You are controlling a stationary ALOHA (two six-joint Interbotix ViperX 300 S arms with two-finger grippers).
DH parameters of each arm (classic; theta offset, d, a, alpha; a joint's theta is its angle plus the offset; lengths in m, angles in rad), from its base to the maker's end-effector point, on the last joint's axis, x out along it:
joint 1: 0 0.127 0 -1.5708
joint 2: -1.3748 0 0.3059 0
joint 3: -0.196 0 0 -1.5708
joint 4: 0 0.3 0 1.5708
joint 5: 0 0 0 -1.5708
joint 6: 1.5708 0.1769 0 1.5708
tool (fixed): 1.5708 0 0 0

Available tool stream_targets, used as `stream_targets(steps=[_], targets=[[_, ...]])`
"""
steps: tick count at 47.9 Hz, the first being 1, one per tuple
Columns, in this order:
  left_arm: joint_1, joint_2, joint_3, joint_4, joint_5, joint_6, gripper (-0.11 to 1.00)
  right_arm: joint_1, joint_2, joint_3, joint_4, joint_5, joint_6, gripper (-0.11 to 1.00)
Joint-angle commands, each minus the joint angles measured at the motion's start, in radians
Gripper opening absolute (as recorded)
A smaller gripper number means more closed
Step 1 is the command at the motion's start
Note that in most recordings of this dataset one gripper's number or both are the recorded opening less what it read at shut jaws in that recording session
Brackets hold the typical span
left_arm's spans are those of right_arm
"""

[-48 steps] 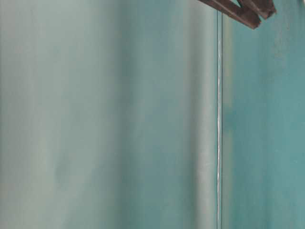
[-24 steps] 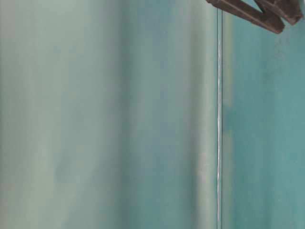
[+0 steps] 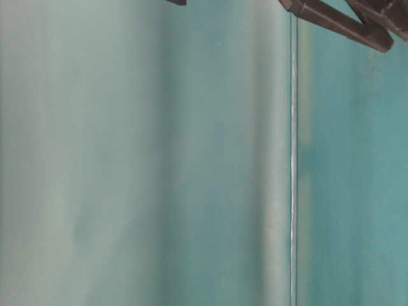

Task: Insert the wire into the hole on the left side and pull it with the left arm.
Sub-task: 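Close the right gripper on the white wire beside the fixture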

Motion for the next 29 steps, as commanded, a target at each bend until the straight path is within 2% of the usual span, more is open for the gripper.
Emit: stream_targets(steps=[1,29], targets=[[0.006,-0.003,-0.012,-0.002,-0.006,-0.002,0.63,0.005,0.002,-0.018,-0.002,-0.002,0.002,0.59],[0.009,-0.003,-0.012,-0.002,-0.005,-0.002,0.63,0.005,0.006,-0.018,0.003,0.021,0.002,0.59]])
